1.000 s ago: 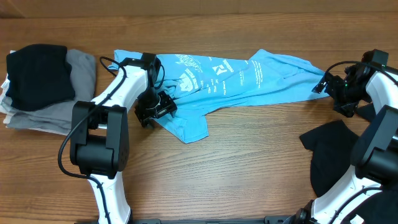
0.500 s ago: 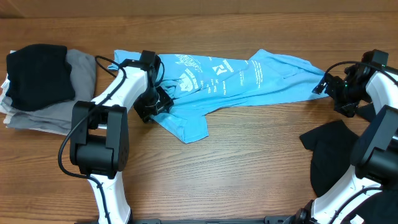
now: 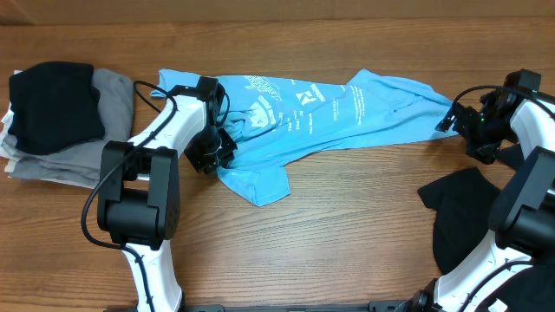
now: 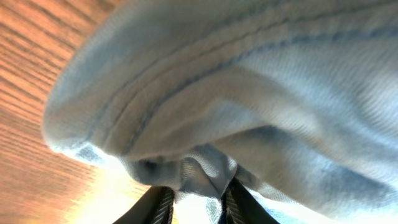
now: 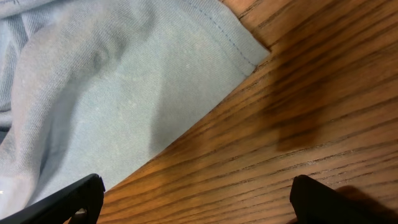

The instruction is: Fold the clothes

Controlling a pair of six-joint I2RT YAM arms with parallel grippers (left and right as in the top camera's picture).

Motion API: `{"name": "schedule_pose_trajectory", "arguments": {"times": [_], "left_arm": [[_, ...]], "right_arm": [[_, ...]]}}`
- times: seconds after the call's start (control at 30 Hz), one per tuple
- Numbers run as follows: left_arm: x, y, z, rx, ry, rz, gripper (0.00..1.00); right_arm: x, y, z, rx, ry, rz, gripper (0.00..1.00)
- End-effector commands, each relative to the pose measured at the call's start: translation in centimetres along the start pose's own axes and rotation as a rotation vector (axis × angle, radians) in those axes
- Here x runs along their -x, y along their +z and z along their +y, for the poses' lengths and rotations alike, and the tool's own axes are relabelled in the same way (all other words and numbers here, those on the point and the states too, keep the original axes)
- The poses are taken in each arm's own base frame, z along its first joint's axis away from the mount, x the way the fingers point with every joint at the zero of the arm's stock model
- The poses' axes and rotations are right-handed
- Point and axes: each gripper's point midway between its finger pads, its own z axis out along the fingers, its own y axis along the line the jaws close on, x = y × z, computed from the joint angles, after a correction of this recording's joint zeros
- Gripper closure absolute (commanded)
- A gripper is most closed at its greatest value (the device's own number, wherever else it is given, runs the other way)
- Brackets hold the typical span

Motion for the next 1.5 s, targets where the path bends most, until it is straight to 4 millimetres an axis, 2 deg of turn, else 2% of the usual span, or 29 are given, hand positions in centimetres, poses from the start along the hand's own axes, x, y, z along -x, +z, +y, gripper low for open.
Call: {"name": "schedule_pose_trajectory", "arguments": {"times": [0.0,0.17,0.2,0.27,0.47,0.5,0.53,0.77,0.93,1.13,1.27,1.47], "left_arm": [[-0.5,0.1,1.3,0.052,0.028,0.004,0.70],[-1.0,0.0,1.8,0.073,0.025,0.025,0.72],[-1.1,0.0,1.9,0.076,0.024,0.029,0.78],[-1.2,0.0,2.0,0.081,0.024,0.034,0.84],[-1.3,0.0,2.1,0.084,0.031,0.036,0.85],[-1.3,0.0,2.1,0.084,0.031,0.036,0.93],[-1.3,0.0,2.1,0.086,0.033,0.039,0.96],[-2.0,-0.3,3.8,0.160,0.074,0.062,0.96],[-2.0,-0.4,4.5,0.197,0.097,0.060,0.96],[-2.0,-0.4,4.5,0.196,0.100,0.060,0.96],[-2.0,-0.4,4.5,0.198,0.100,0.060,0.96],[-1.9,-0.4,4.5,0.199,0.101,0.056,0.96]], "right_arm": [[0.3,-0.9,0.1,0.001,-0.011,-0.025,0.00],[0.3,-0.9,0.1,0.001,-0.011,-0.025,0.00],[0.3,-0.9,0.1,0.001,-0.011,-0.025,0.00],[0.3,-0.9,0.1,0.001,-0.011,-0.026,0.00],[0.3,-0.9,0.1,0.001,-0.011,-0.026,0.00],[0.3,-0.9,0.1,0.001,-0.011,-0.026,0.00],[0.3,-0.9,0.1,0.001,-0.011,-0.025,0.00],[-0.2,-0.5,-0.1,-0.002,-0.011,-0.008,0.00],[-1.1,1.5,-0.5,0.011,-0.003,-0.003,0.00],[-1.0,3.1,-0.5,0.029,0.005,-0.038,0.01],[-0.4,3.9,0.5,0.068,0.001,-0.084,0.06],[-1.1,4.6,2.2,0.076,-0.042,-0.077,0.14]]}}
